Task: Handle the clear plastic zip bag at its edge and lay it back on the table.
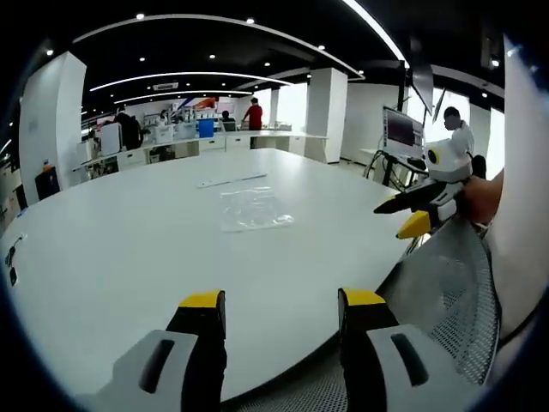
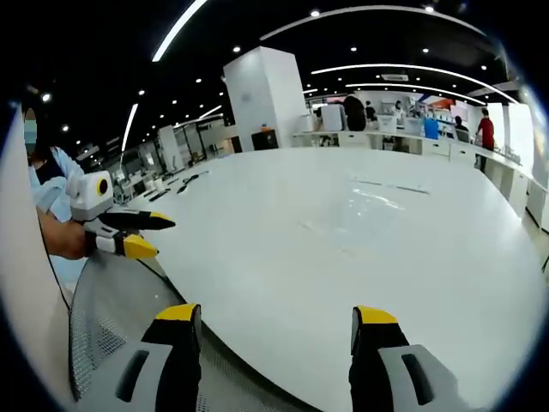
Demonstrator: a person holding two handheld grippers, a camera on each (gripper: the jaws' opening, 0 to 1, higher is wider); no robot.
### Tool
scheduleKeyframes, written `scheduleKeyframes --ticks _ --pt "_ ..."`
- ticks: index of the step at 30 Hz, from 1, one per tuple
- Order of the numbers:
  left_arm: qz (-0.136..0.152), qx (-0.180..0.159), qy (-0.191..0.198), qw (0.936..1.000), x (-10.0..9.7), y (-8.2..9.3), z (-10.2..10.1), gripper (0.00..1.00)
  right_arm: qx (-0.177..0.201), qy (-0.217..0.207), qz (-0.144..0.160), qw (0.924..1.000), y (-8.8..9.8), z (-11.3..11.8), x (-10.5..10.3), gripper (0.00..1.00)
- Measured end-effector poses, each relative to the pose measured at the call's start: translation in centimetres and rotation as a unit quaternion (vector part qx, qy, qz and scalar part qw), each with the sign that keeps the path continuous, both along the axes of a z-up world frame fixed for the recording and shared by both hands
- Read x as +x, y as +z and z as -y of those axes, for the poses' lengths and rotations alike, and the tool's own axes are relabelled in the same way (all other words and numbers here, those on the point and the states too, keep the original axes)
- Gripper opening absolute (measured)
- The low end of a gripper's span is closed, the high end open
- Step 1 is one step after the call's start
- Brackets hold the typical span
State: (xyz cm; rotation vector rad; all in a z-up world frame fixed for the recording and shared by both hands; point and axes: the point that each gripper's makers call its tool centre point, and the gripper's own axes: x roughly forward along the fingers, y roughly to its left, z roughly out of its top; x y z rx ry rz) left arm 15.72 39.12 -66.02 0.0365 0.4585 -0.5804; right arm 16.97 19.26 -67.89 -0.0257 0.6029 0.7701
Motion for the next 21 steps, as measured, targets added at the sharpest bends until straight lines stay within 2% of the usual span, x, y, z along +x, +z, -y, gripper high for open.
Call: scheduleKeyframes --ticks 21 --pt "0.002 0.001 0.002 1.0 0.06 0.03 -0.07 0.5 -0.003 0.002 0.001 1.0 -0.28 0.07 0.03 0.7"
